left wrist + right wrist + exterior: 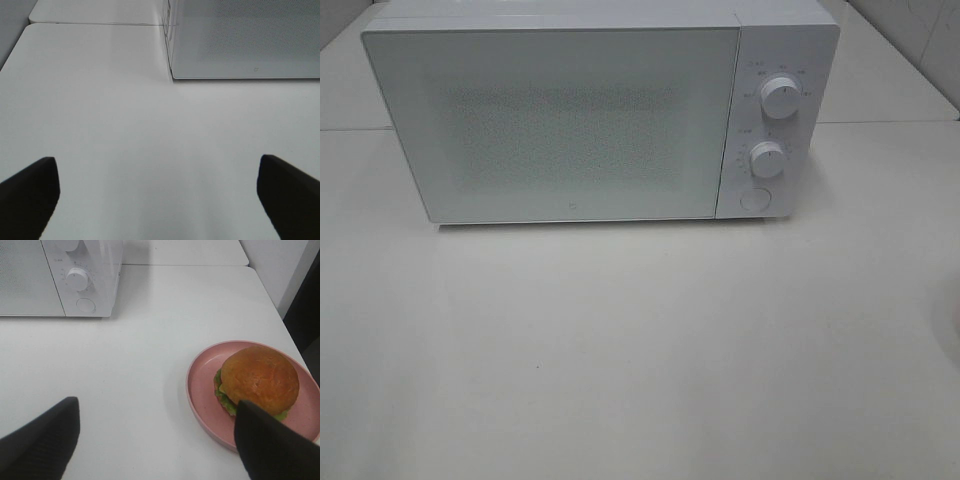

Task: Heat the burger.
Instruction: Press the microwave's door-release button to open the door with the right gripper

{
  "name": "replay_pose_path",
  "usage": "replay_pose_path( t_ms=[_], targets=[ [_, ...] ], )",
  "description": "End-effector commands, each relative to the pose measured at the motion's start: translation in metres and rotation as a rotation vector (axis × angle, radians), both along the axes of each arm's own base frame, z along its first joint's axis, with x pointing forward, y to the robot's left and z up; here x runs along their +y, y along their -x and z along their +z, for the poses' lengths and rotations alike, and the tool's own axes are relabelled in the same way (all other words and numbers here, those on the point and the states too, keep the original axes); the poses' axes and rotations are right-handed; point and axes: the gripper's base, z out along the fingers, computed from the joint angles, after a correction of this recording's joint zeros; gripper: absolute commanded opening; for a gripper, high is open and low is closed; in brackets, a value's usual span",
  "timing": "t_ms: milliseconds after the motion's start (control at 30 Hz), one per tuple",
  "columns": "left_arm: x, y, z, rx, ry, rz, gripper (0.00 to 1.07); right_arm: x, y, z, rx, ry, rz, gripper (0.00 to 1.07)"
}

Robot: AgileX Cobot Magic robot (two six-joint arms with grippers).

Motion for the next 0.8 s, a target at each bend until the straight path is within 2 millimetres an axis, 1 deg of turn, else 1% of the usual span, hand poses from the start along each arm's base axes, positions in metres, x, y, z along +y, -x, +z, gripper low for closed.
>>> replay_pose_path(
  t_ms=[33, 600, 700, 733, 767, 800],
  targets=[
    [0.000, 0.000, 0.000, -0.004, 0.009, 0.004, 1.05, -0.001, 0.004, 0.000, -0.034, 0.002, -0.010, 0.75],
    [0.000, 0.000, 0.000, -0.004, 0.009, 0.004, 1.05, -0.001, 0.004, 0.000, -0.036, 0.002, -0.010, 0.70],
    [0.000, 0.000, 0.000, -0.004, 0.009, 0.004, 1.05, -0.001, 0.003, 0.009, -0.081, 0.002, -0.007, 0.66],
    [0.000, 0.000, 0.000, -0.004, 0.009, 0.004, 1.05, 0.000, -0.003, 0.020, -0.133, 0.010, -0.002, 0.61],
    [0.000, 0.000, 0.000, -0.004, 0.009, 0.004, 1.05, 0.000, -0.003, 0.020, -0.133, 0.010, -0.002, 0.61],
    [0.000, 0.000, 0.000, -0.004, 0.009, 0.004, 1.05, 0.000, -0.008, 0.025, -0.161, 0.015, -0.001, 0.58]
  ],
)
